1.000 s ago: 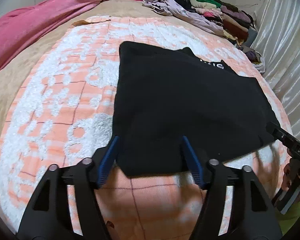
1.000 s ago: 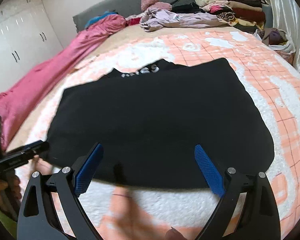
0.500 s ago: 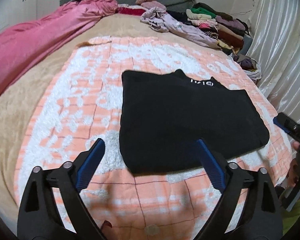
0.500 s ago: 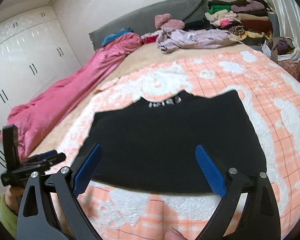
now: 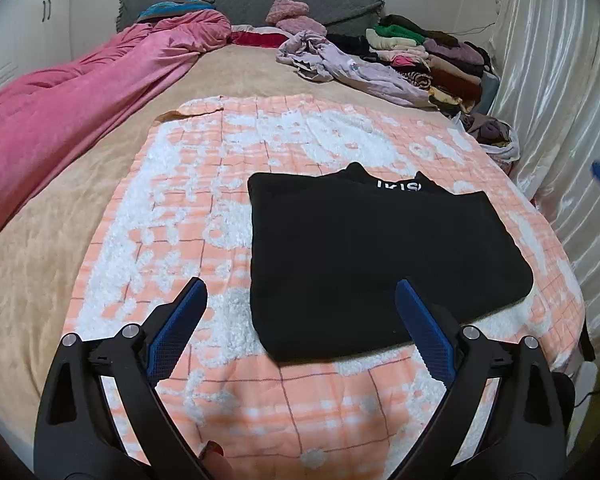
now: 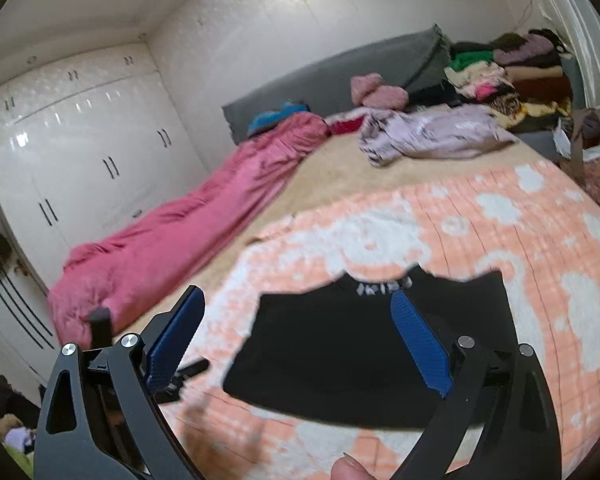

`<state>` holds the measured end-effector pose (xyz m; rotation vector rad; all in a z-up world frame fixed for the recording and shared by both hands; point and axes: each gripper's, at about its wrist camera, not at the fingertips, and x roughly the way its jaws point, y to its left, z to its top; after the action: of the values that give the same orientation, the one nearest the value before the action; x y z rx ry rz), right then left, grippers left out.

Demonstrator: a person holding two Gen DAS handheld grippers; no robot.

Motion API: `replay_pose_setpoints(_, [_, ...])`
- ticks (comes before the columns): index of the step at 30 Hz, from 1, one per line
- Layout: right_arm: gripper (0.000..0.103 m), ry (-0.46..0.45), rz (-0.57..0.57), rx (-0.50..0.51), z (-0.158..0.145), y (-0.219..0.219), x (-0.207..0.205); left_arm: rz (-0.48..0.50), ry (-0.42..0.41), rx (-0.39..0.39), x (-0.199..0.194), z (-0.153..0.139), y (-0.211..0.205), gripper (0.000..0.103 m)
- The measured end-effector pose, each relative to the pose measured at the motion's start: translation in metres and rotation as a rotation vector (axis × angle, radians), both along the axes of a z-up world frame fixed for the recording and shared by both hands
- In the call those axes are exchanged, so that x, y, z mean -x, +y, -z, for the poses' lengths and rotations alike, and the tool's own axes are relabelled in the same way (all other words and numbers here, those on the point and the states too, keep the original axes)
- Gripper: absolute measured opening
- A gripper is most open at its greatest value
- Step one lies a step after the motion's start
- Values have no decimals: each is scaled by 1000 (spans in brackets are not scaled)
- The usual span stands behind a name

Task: Fold small clothes
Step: 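Move the right tool over the folded sweatshirt toward the left tool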

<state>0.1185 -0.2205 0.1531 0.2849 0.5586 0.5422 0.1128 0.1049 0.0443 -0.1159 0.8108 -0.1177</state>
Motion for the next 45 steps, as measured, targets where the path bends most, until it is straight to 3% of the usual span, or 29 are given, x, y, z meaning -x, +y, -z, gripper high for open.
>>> replay_pose_setpoints(5, [94,-68,-46,-15,-40,13,2,-9,-3,-15,-5,-1,5,89])
replay_pose_setpoints(9, [94,-94,-96,10,-41,36,1,-17,-1,-28,-12,0,8,89])
replay_pose_setpoints(12, [94,-86,-118,64,-26,56,-1,-19,3,-41,-16,2,10,89])
replay_pose_setpoints(22, [94,67,-197,175,65,111,-15,-36,35,-68,-34,16,20,93])
replay_pose_setpoints(30, [94,98,-204,289,117,141,-19,-50,57,-71,-47,27,27,93])
replay_pose_setpoints(45, [94,86,-255,427,166,172,-2,-65,89,-61,-63,48,36,93])
